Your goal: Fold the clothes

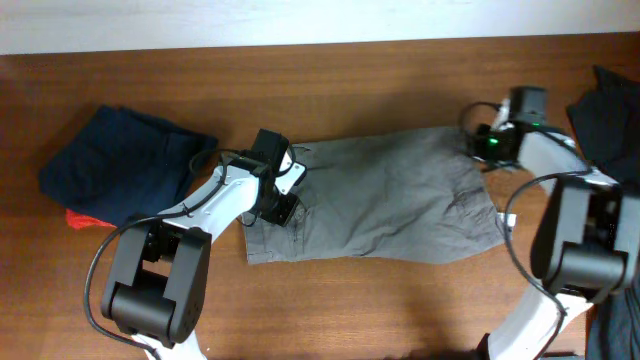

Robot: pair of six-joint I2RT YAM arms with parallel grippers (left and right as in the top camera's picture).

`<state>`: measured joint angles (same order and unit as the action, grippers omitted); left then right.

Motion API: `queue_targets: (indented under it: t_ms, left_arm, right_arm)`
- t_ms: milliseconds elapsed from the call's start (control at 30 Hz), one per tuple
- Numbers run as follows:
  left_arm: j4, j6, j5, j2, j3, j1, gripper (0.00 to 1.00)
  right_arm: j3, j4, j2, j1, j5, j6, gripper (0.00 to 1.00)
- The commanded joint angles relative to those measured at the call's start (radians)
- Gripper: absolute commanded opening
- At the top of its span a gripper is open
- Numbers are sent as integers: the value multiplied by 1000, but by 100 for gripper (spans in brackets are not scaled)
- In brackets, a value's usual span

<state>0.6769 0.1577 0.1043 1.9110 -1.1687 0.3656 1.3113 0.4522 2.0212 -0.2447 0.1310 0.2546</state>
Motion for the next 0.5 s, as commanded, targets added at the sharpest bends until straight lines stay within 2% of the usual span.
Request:
queue_targets:
  t_ms: [0,233,333,467]
  left_arm:
    - [-13,12,-42,51,50,-2,1]
    - [-10,-14,-42,50,32,-2,1]
    - [-10,-14,-42,50,28,-2,2]
    - [-10,-14,-42,50,28,-2,1]
  right_arm:
    - [34,77,-31,-90,92,6,4]
    - [53,282,-213,-114,464,-165,4]
    - [53,410,-293,-50,478,-224,4]
    - [52,586,-327,85,436,-229,4]
